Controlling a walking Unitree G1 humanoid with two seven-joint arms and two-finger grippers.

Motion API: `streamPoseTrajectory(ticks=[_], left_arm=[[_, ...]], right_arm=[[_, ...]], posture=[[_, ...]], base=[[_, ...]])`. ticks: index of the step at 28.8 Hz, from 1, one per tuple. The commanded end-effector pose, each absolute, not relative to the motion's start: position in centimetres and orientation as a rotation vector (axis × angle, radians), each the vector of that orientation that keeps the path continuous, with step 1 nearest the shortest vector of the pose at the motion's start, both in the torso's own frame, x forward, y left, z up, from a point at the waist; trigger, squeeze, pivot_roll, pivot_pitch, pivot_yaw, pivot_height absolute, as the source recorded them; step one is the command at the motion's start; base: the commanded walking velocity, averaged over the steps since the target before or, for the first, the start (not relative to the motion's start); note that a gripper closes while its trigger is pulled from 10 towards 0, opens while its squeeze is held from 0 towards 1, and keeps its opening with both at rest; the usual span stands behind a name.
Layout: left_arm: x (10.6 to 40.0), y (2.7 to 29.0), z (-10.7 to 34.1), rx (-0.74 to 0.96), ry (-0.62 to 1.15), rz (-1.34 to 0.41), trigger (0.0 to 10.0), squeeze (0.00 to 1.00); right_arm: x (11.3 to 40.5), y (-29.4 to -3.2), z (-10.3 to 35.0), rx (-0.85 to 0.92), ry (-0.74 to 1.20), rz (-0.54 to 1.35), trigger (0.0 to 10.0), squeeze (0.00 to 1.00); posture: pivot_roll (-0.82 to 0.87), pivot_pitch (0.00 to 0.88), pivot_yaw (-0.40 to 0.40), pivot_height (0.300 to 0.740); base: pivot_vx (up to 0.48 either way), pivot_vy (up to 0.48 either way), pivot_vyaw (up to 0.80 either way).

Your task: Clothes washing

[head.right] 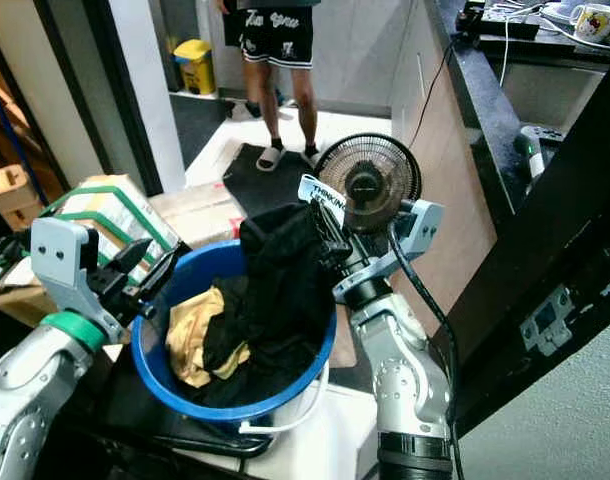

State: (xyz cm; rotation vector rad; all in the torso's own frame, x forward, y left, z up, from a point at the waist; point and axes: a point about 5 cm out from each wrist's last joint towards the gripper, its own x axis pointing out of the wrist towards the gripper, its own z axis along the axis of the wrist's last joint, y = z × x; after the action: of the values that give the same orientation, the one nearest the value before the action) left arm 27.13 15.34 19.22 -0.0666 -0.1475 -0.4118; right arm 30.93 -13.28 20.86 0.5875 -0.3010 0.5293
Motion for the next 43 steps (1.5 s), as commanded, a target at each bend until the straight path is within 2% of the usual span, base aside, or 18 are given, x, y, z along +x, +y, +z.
streamPoseTrajectory(ticks=[1, 22, 43], left_arm=[[26.91, 15.23, 19.11, -0.071, -0.140, -0.418, 10.0, 0.00], [26.96, 15.24, 19.17, -0.078, -0.132, -0.411, 10.0, 0.00], [26.97, 15.27, 19.29, -0.085, -0.137, -0.410, 10.0, 0.00]], right_arm=[[30.80, -13.32, 20.39, 0.592, -0.291, 0.514, 10.0, 0.00], [30.91, -13.42, 20.41, 0.592, -0.285, 0.513, 10.0, 0.00], [31.08, -13.34, 20.41, 0.585, -0.281, 0.519, 10.0, 0.00]], posture=[[0.16, 0.000, 0.070, 0.740], [0.16, 0.000, 0.062, 0.740], [0.16, 0.000, 0.057, 0.740]], base=[[0.000, 0.000, 0.00], [0.000, 0.000, 0.00], [0.000, 0.425, 0.00]])
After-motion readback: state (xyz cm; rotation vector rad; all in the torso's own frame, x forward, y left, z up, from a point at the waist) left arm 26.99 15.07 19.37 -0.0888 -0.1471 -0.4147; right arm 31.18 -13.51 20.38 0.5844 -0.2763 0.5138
